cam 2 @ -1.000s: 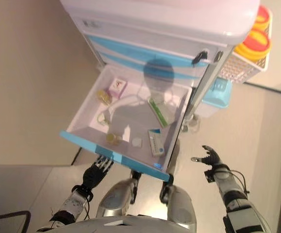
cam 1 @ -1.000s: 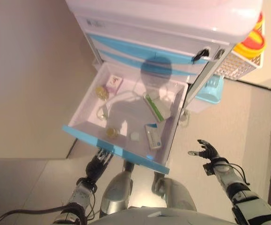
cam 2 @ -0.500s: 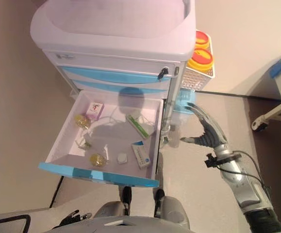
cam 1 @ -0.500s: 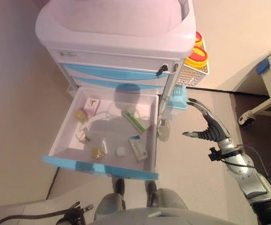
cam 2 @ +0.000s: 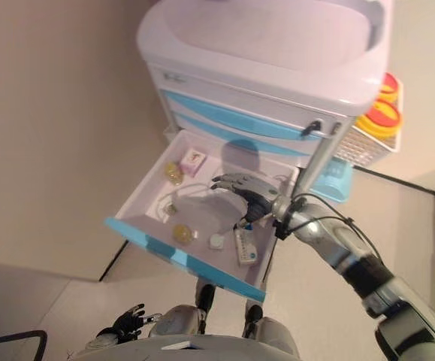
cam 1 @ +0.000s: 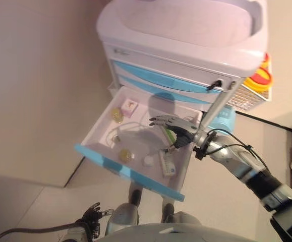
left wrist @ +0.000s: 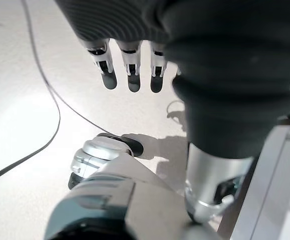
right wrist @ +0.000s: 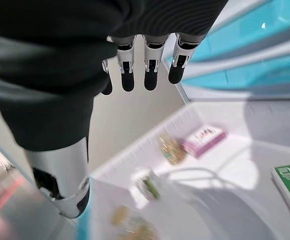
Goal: Open the drawer and pick up the medicine
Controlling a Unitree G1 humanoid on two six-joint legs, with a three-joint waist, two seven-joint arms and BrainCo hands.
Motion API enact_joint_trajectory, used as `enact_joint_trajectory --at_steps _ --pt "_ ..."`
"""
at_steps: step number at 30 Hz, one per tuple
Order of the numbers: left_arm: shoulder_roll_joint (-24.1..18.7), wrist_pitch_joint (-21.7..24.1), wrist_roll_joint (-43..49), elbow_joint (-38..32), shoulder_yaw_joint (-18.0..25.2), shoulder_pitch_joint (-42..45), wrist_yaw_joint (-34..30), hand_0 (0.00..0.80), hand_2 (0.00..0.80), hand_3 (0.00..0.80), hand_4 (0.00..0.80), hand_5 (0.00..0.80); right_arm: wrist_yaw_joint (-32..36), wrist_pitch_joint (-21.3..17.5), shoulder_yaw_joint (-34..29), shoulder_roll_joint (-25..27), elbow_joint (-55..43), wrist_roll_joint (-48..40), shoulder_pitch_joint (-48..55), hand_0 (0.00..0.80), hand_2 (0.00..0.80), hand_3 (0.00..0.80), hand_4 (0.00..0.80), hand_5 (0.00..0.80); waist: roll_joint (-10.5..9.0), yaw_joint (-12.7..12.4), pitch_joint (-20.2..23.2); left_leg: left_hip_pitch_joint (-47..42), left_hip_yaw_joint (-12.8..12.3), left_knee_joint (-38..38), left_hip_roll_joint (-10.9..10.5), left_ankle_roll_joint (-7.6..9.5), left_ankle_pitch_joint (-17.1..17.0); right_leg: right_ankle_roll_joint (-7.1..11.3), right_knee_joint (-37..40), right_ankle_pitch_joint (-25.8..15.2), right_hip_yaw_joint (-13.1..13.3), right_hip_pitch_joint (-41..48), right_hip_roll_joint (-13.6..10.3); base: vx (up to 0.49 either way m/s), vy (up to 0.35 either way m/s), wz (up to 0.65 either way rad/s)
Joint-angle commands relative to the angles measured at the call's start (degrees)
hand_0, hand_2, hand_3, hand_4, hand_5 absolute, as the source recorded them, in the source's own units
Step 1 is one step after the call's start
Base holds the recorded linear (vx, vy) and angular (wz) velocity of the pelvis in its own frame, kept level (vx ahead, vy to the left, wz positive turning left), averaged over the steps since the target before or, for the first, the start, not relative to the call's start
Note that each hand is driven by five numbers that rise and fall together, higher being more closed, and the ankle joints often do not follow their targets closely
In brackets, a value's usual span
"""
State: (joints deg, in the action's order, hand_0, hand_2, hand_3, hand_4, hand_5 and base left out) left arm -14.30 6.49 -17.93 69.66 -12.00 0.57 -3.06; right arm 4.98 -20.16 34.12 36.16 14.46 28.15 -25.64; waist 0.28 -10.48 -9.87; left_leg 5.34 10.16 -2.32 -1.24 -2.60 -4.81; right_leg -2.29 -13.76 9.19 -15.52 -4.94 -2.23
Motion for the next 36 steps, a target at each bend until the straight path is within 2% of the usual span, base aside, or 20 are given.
enact_joint_trajectory --at_steps 1,7,12,21,36 --pt "-1.0 -1.1 1.5 -1.3 -2.4 -1.0 0.9 0.0 0.0 0.0 0.0 0.0 -4.9 2.4 2.7 -2.5 0.8 2.3 -4.1 0.0 0.0 0.0 0.0 0.0 -2.31 -3.0 -1.8 -2.6 -0.4 -0.6 -5.5 3.14 6.6 4.71 9.1 -5.7 0.5 5.2 -2.7 0.03 -0.042 0.55" --pt "-1.7 -1.2 2.6 -3.7 -3.8 -0.2 -0.1 0.0 0.0 0.0 0.0 0.0 -5.4 7.0 6.2 -6.6 10.9 4.9 -6.3 0.0 0.0 0.0 0.0 0.0 -1.53 -6.8 -1.7 -2.4 3.1 0.6 -5.7 2.66 5.3 4.52 9.4 -5.3 -3.5 6.6 -3.4 0.034 -0.029 0.36" --pt "-2.3 -0.9 4.1 -3.7 -3.5 0.4 -0.7 0.0 0.0 0.0 0.0 0.0 -5.3 9.5 7.3 -9.8 17.3 6.2 -7.3 0.0 0.0 0.0 0.0 0.0 -1.22 -9.1 -1.8 -1.9 5.4 1.0 -5.9 2.45 4.5 4.33 9.0 -4.7 -5.7 7.1 -3.7 0.028 -0.015 0.24" --pt "-2.7 1.0 5.5 -3.6 -3.3 0.9 -1.4 0.0 0.0 0.0 0.0 0.0 -5.9 9.5 8.6 -12.6 22.9 8.3 -7.4 0.0 0.0 0.0 0.0 0.0 -1.44 -11.4 -2.9 -1.6 7.6 1.8 -6.1 2.19 3.7 4.11 8.6 -4.1 -7.4 7.5 -3.6 0.018 -0.015 0.18" --pt "-3.0 3.2 5.3 -3.8 -3.7 0.3 -2.3 0.0 0.0 0.0 0.0 0.0 -7.5 9.2 10.2 -15.9 29.2 10.4 -9.0 0.0 0.0 0.0 0.0 0.0 -1.22 -13.8 -4.8 -0.1 10.4 2.5 -6.6 1.92 2.4 3.85 8.2 -3.8 -9.4 6.5 -3.5 -0.012 -0.001 0.06"
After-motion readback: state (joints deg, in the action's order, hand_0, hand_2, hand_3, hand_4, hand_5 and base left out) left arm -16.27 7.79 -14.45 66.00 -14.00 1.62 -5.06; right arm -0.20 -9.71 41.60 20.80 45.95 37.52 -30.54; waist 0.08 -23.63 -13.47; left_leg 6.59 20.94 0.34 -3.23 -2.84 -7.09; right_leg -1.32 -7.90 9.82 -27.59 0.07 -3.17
